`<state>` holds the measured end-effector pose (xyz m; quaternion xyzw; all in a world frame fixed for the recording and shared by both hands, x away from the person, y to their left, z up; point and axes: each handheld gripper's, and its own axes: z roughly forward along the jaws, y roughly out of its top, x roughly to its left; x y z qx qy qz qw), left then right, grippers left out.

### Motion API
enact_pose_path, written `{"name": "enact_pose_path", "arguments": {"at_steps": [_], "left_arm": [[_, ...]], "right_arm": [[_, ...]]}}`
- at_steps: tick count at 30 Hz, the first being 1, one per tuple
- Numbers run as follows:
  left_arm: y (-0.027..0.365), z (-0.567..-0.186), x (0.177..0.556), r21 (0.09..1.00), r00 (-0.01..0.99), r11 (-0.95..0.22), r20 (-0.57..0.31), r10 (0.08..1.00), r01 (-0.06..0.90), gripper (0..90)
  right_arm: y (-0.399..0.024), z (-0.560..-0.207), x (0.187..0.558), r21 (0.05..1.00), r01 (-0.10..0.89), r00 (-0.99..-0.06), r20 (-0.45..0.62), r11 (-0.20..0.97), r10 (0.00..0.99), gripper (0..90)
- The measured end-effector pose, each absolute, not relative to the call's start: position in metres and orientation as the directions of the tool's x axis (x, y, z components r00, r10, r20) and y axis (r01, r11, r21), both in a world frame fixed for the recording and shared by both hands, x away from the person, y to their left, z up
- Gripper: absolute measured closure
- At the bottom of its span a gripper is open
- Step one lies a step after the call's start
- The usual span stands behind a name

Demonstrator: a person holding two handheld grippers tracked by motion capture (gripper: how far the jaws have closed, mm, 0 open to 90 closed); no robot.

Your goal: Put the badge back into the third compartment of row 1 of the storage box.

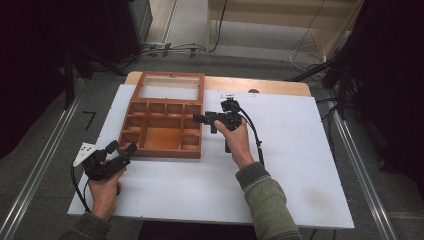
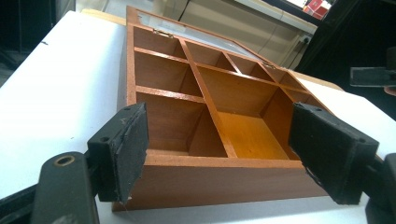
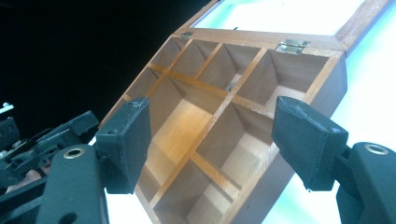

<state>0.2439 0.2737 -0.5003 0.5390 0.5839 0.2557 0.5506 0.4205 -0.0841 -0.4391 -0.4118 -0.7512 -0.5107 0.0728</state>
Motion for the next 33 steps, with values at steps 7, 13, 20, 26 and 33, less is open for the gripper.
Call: {"name": "enact_pose_path", "arguments": {"at_steps": [7,13,20,26,33], "left_arm": [[0.273,-0.5,0.244,0.893,0.187,0.286,-0.365,0.912,0.348,20.8],[0.273,-0.5,0.244,0.893,0.187,0.284,-0.363,0.913,0.348,20.8],[0.273,-0.501,0.244,0.894,0.187,0.282,-0.361,0.914,0.348,20.8],[0.272,-0.501,0.244,0.895,0.188,0.278,-0.358,0.915,0.349,20.8],[0.272,-0.501,0.244,0.895,0.188,0.277,-0.357,0.915,0.349,20.8]], "right_arm": [[-0.096,-0.44,0.412,0.711,0.689,-0.65,0.523,0.137,0.551,25.0],[-0.11,-0.442,0.406,0.71,0.692,-0.643,0.528,0.126,0.555,24.1],[-0.132,-0.448,0.398,0.702,0.704,-0.624,0.537,0.11,0.567,23.8],[-0.146,-0.451,0.391,0.703,0.705,-0.614,0.538,0.094,0.578,23.8],[-0.16,-0.456,0.384,0.699,0.71,-0.601,0.541,0.082,0.589,23.8]]}}
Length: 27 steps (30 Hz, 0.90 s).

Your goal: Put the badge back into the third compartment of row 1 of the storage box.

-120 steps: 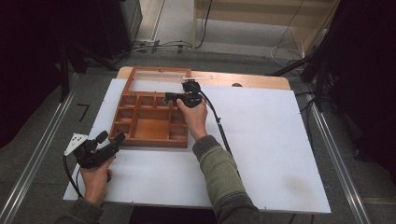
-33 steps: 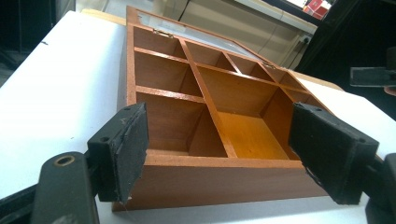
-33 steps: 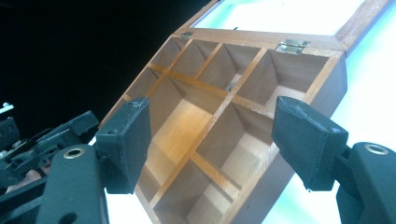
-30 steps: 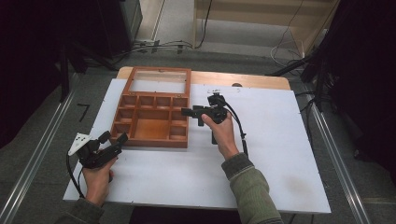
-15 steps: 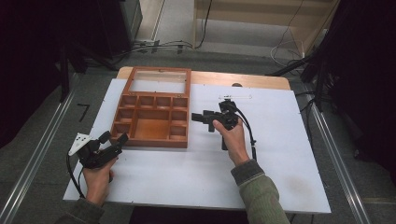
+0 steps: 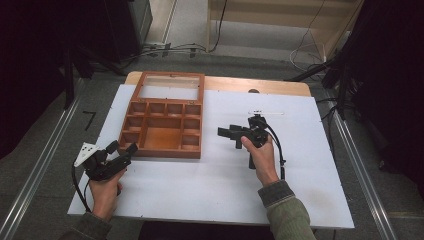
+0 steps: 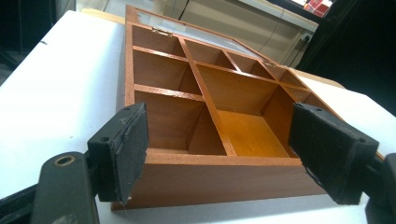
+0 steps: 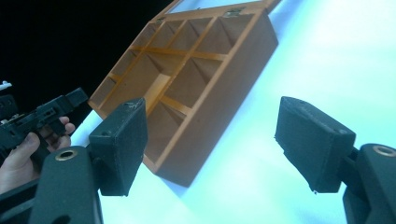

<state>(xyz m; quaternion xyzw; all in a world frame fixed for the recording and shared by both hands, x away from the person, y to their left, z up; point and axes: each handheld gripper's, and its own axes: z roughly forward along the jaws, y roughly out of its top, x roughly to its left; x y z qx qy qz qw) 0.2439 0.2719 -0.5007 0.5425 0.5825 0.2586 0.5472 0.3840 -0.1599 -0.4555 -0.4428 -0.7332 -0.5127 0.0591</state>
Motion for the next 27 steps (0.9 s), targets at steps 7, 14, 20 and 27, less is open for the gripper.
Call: {"name": "enact_pose_path", "arguments": {"at_steps": [7,14,20,27], "left_arm": [[0.272,-0.501,0.244,0.895,0.187,0.278,-0.358,0.915,0.35,20.8],[0.272,-0.501,0.244,0.895,0.186,0.278,-0.357,0.915,0.349,20.8],[0.272,-0.501,0.244,0.894,0.185,0.28,-0.358,0.915,0.349,20.8],[0.272,-0.501,0.244,0.895,0.185,0.279,-0.358,0.915,0.349,20.8]], "right_arm": [[-0.178,-0.46,0.375,0.696,0.715,-0.585,0.543,0.068,0.603,23.6],[-0.197,-0.462,0.367,0.694,0.718,-0.569,0.552,0.042,0.61,23.3],[-0.21,-0.464,0.361,0.691,0.722,-0.556,0.552,0.032,0.621,22.5],[-0.223,-0.462,0.352,0.697,0.717,-0.549,0.557,0.01,0.623,22.5]]}}
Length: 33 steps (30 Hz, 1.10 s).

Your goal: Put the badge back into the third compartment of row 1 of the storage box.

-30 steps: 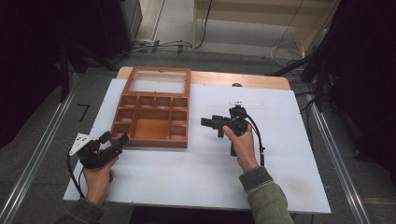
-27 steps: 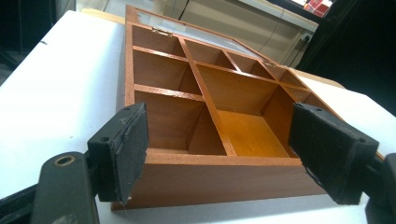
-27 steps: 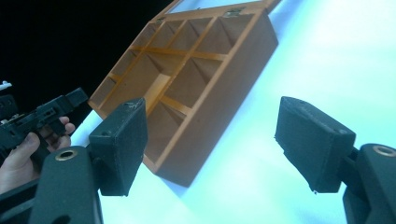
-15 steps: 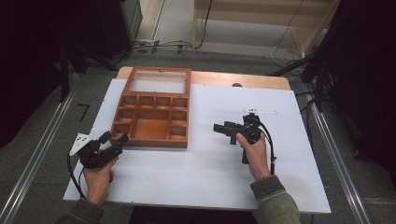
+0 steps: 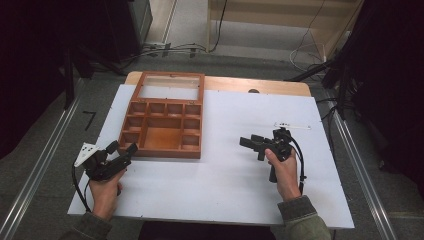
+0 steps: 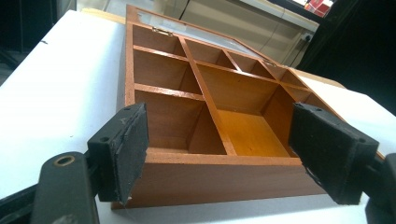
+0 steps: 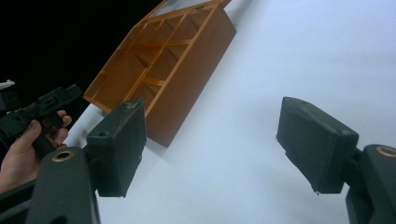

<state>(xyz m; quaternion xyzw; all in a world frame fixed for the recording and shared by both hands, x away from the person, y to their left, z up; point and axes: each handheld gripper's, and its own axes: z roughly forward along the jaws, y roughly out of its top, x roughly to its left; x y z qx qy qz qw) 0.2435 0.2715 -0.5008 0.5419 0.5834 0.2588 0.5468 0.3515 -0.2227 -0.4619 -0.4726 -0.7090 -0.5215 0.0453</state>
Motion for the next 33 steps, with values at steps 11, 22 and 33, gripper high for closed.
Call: {"name": "enact_pose_path", "arguments": {"at_steps": [11,22,33], "left_arm": [[0.272,-0.501,0.243,0.895,0.186,0.282,-0.36,0.914,0.347,20.8],[0.272,-0.5,0.243,0.895,0.187,0.28,-0.358,0.915,0.346,20.8],[0.272,-0.5,0.243,0.895,0.185,0.282,-0.36,0.914,0.346,20.8]], "right_arm": [[-0.241,-0.463,0.341,0.692,0.721,-0.523,0.571,-0.027,0.633,22.5],[-0.265,-0.461,0.33,0.696,0.714,-0.5,0.578,-0.07,0.645,22.3],[-0.288,-0.46,0.322,0.698,0.707,-0.472,0.583,-0.111,0.662,22.3]]}}
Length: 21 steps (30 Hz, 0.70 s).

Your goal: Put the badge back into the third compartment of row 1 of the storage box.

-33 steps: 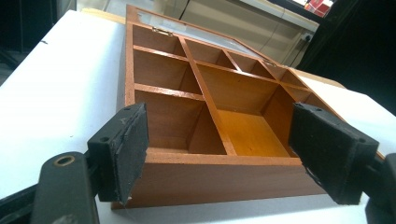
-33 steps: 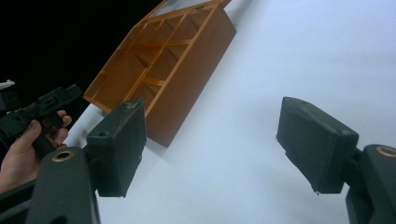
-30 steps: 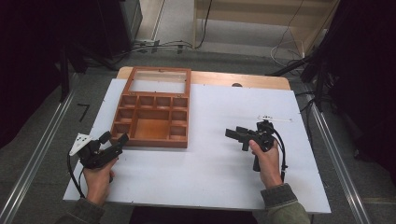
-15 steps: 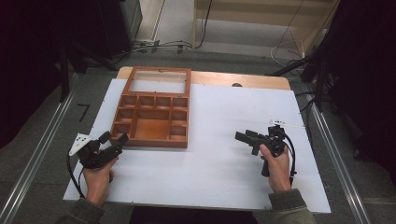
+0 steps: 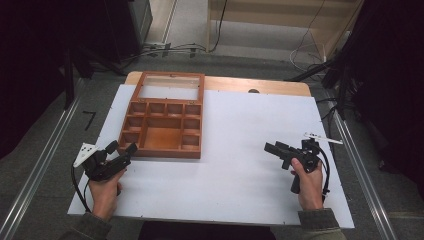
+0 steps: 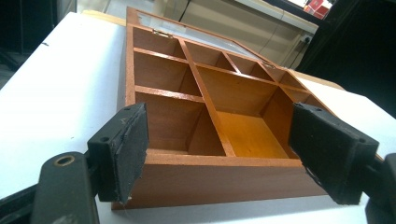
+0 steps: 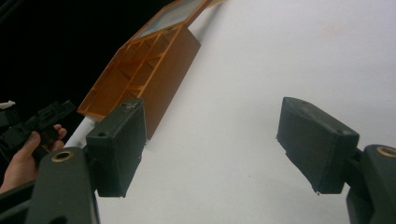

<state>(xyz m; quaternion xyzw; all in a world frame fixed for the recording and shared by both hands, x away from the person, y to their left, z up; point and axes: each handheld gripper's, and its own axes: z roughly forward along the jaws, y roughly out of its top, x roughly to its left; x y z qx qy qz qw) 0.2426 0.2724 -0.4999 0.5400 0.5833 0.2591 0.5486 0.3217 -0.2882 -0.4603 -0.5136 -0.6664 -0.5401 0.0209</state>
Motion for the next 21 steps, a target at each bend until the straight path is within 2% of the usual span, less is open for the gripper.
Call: {"name": "enact_pose_path", "arguments": {"at_steps": [21], "left_arm": [[0.272,-0.5,0.242,0.896,0.186,0.281,-0.358,0.915,0.345,20.8]], "right_arm": [[-0.317,-0.461,0.311,0.696,0.7,-0.434,0.592,-0.159,0.68,22.3]]}}
